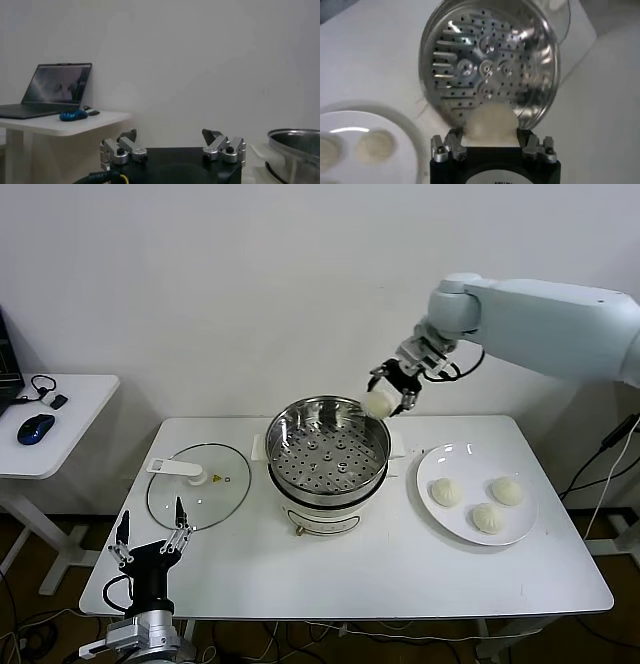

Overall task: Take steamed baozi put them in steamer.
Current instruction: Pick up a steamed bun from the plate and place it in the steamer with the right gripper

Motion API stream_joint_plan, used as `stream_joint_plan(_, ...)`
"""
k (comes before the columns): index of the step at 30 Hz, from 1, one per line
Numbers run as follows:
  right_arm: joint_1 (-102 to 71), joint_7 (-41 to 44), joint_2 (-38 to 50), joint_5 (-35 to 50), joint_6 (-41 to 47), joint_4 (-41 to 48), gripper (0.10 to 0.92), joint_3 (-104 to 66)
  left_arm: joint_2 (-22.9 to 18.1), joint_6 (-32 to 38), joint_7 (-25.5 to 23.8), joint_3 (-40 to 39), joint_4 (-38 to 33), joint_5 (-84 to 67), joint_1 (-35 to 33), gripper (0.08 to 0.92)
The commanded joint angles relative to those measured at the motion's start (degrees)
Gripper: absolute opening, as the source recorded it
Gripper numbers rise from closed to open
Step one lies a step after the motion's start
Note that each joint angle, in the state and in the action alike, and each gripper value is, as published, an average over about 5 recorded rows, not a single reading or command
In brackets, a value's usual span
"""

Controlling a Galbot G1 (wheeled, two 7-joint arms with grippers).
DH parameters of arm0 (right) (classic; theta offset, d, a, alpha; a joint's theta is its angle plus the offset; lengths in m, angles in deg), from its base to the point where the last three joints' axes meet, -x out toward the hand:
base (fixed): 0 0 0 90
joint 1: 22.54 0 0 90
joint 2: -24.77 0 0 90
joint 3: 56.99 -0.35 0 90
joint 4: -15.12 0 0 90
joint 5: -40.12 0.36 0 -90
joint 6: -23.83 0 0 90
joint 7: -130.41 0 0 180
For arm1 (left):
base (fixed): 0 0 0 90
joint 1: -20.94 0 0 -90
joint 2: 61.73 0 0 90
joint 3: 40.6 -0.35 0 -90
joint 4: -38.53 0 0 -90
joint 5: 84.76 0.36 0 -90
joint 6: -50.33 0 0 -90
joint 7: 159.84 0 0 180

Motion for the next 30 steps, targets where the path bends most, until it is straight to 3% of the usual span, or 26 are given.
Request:
stream_joint_plan(1,-3.64,-6.0,-10.72,-11.41,-18.49,9.3,0.702,-0.43,-2.42,0.11,0.04,0.03,-0.03,-0.05,-0.08,0.823)
stream_joint_plan(5,-7.16,-7.21,-13.15,-16.75,-22.96,16.1,0.704,-0.94,-2.47,0.17,0.12,0.25,0.06,-0.29,-0.15,0.823)
stream_joint_plan(13,-14.16,-9.14,-17.67,-26.36,-23.04,29.57,0.704,-4.8,-2.58,0.16,0.14,0.35,0.22,-0.54,0.1,0.823)
stream_joint_plan(30,-21.54,-9.08,-20.81,-26.52,-23.04,34.63,0.704,-8.0,-2.41,0.37,0.16,1.17,0.73,-1.35,0.41,0.823)
